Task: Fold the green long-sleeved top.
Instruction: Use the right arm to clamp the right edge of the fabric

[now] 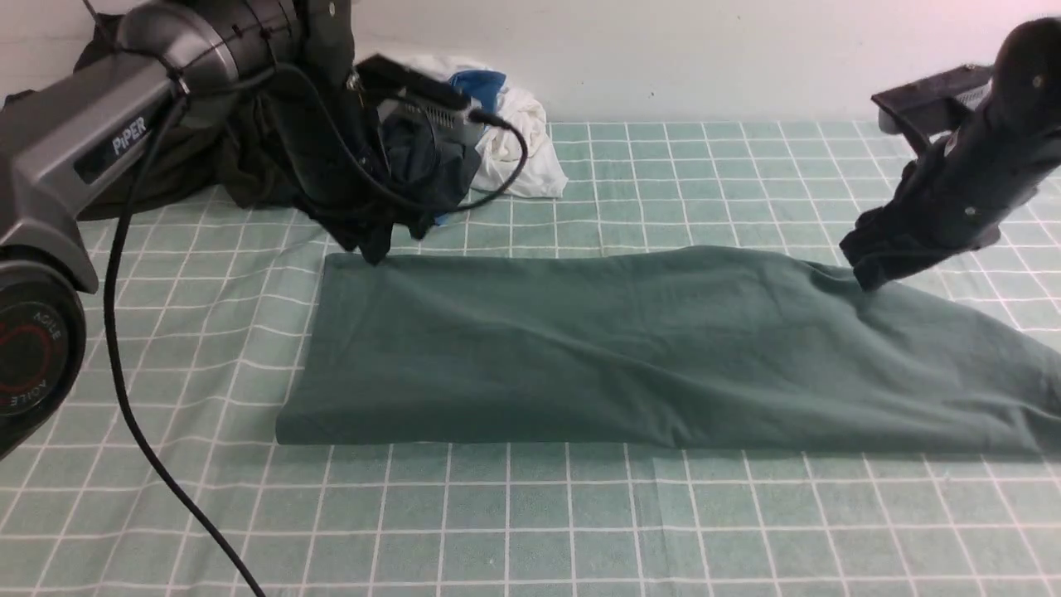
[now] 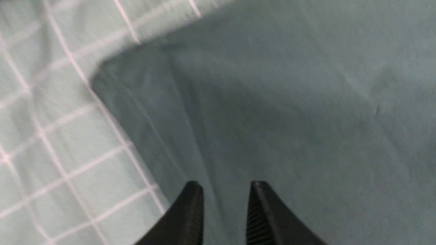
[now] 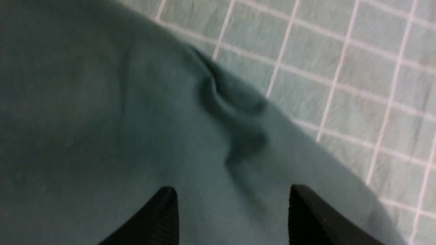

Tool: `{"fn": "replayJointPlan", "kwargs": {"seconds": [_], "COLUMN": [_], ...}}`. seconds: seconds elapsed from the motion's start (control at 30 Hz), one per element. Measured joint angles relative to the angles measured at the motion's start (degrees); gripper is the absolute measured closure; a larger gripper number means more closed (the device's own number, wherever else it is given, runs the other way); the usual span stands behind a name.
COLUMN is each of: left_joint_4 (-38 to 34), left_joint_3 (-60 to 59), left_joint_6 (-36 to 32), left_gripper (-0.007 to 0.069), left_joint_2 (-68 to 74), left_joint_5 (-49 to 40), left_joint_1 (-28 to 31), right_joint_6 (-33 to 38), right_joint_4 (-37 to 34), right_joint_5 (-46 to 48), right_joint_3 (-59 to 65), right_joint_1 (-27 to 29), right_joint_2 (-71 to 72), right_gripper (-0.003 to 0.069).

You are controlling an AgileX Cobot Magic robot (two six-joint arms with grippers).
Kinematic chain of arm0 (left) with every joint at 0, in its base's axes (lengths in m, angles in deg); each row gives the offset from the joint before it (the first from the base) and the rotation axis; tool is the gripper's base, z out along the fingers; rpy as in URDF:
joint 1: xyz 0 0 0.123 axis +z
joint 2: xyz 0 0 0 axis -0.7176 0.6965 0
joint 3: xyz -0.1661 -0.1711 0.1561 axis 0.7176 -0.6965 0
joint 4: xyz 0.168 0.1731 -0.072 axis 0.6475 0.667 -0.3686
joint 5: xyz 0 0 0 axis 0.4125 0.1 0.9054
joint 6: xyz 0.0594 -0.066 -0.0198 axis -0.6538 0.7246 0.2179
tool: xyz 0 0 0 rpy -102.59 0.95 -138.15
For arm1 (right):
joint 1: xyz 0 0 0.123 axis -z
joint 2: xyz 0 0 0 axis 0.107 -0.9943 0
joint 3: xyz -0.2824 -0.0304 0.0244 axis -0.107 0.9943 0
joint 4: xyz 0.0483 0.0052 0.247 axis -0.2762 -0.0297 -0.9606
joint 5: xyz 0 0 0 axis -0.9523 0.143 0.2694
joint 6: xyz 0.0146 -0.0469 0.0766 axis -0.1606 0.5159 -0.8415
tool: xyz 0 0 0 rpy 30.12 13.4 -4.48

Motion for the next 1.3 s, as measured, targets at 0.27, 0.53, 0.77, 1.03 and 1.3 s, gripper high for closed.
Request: {"fn": "replayJointPlan", "kwargs": {"seconds": [0.27,0.53,0.77,1.03,1.3], "left_joint_4": [-1.6,-0.6,-0.4,-0.4,-0.4], "left_joint_3": [-21.4,-25.2,-25.2,-25.2,-25.2], "left_joint_6": [-1.4,-0.8,-0.5,-0.5,-0.5], "left_gripper": [0.0628,0.0628,0.0628,0.0628,0.0628], "left_joint_2": [-1.0,-2.7,-2.7,-2.7,-2.7], "left_joint_5": [4.0,7.8,7.9,7.9,8.0], "left_joint_1": [0.0,-0.1,-0.1,-0.1,-0.2], "right_joint_6": [-2.9,-7.4,-7.3,-9.1,-8.0], "right_joint_4": [-0.2,0.0,0.2,3.0,1.7], "right_joint_5": [-7.3,-9.9,-2.6,-3.5,-3.7], "right_joint_3": [12.3,10.4,8.1,8.1,7.7], "right_joint_1": [6.3,17.7,21.0,21.0,21.0], "right_joint_2": [0.0,0.0,-0.5,-4.1,-7.6], "right_gripper": [0.0270,0.0270,0.0265,0.0258,0.0258]}}
